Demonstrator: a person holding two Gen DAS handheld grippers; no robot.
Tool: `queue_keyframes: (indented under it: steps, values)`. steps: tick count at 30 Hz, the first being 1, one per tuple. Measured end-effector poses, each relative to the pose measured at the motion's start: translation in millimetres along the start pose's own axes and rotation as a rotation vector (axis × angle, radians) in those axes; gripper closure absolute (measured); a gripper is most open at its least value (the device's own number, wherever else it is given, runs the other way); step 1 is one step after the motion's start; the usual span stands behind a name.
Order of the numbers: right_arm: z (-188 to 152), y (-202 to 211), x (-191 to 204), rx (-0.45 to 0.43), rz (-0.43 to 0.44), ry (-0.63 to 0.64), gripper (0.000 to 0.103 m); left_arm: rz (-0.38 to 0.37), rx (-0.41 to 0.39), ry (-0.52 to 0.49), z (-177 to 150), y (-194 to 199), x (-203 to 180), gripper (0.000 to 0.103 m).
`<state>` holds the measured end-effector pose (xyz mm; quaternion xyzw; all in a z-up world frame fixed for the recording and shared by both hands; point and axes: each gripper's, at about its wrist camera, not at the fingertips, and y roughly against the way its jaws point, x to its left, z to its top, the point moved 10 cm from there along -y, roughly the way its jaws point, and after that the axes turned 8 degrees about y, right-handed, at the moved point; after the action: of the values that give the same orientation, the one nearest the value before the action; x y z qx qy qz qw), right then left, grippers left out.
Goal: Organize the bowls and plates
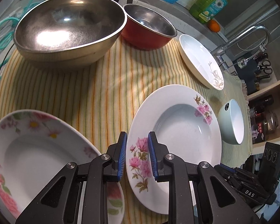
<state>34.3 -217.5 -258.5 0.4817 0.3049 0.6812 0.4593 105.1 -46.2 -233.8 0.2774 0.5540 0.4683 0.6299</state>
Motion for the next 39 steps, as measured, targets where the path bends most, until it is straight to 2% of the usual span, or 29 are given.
queue_keyframes:
  steps: [12,33,39]
  values:
    - [-15,4,-3,0.018,0.0,0.007,0.083,0.007,-0.007,-0.004,-18,2,-5,0.082]
    - [-22,3,-1,0.046,0.004,0.036,0.081,0.009,-0.01,-0.005,-27,3,-8,0.082]
    - [-21,6,-1,0.041,-0.024,0.053,0.078,0.01,-0.011,0.001,-26,3,-7,0.082]
